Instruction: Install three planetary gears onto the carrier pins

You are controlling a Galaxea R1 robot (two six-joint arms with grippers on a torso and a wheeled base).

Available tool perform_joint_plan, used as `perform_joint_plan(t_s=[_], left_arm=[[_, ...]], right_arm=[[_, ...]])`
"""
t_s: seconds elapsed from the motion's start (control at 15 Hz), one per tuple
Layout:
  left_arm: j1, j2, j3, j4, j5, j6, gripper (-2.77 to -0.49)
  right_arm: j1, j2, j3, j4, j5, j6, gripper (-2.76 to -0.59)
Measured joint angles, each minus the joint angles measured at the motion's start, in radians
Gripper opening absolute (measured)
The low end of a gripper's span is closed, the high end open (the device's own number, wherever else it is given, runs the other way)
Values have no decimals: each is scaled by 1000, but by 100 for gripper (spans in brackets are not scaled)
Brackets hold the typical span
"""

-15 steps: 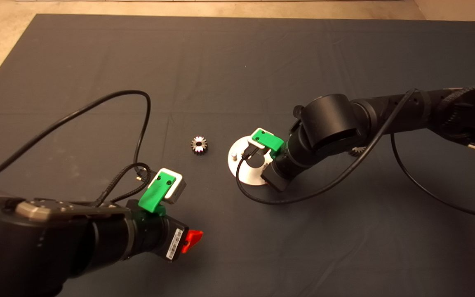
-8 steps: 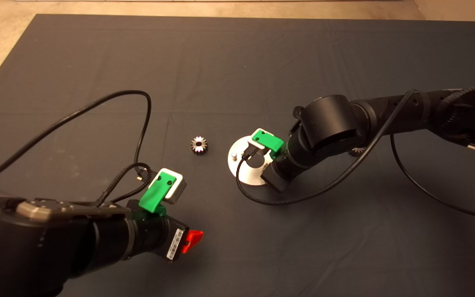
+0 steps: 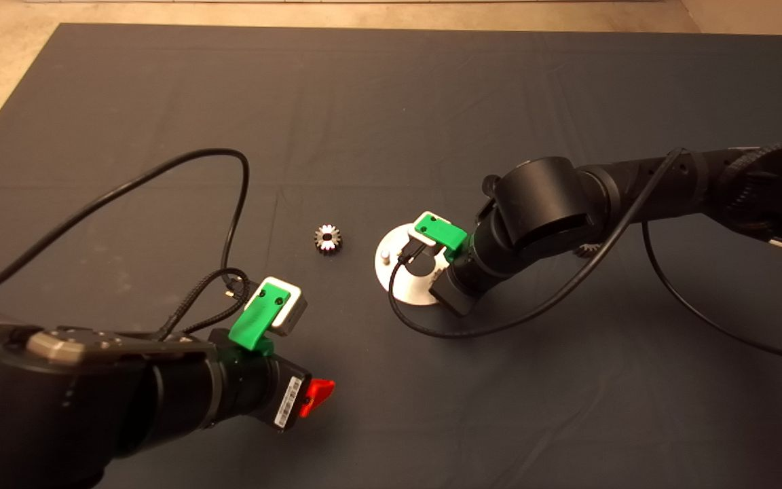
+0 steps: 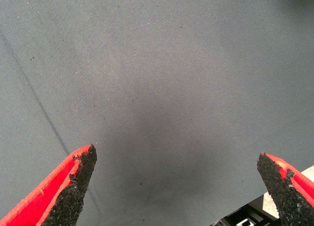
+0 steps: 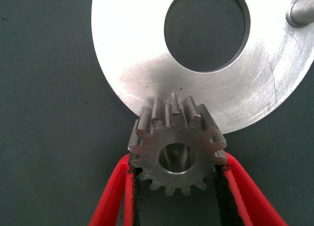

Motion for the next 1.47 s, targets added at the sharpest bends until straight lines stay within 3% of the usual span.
perform_joint_plan(t_s=[1.0,1.47], left_arm=[[0,0,0,0,0,0,-90],[0,0,0,1,0,-1,-90]], right_arm=[[0,-1,2,-7,0,0,-255],[0,-6,4,-8,8,0,-255]])
